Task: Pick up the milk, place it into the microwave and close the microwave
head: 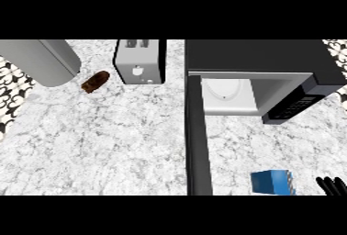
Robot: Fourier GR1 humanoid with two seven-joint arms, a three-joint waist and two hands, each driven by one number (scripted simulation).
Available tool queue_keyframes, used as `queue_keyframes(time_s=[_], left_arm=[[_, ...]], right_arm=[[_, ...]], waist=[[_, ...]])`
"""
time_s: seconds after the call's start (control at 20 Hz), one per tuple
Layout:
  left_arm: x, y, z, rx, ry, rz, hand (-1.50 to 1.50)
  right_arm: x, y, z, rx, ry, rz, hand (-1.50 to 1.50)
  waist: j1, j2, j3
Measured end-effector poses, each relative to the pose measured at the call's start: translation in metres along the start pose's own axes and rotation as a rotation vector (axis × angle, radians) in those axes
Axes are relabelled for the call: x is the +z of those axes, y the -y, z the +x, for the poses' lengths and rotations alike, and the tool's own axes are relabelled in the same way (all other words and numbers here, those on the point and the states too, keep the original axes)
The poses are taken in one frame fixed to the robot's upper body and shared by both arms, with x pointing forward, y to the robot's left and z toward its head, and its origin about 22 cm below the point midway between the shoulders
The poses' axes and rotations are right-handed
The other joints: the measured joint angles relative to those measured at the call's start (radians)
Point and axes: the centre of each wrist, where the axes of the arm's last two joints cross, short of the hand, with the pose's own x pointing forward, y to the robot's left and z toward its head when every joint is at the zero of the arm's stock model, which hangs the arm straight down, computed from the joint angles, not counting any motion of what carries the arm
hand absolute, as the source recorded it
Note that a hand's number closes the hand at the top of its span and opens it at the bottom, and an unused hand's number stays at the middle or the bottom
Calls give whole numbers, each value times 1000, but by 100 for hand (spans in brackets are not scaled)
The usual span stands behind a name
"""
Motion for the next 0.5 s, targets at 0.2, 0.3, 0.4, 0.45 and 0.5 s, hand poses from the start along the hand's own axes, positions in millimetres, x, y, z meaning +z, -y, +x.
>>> queue_keyframes(time_s=[0.2,0.3,0.4,0.45,0.5], left_arm=[[9,-3,0,-3,4,-2,-150],[11,-5,7,-2,8,-1,-150],[13,-7,6,-3,8,2,-150],[16,-9,5,-6,9,2,-150],[16,-9,8,-4,9,2,-150]], right_arm=[[-12,-4,-23,29,-18,-3,-150],[-18,-7,-34,43,-26,-12,-150],[-21,-5,-46,63,-39,-24,-150],[-22,-8,-50,68,-43,-35,-150],[-23,-8,-56,76,-52,-44,-150]], waist=[[2,1,0],[3,1,0],[2,2,0],[1,2,0],[1,2,0]])
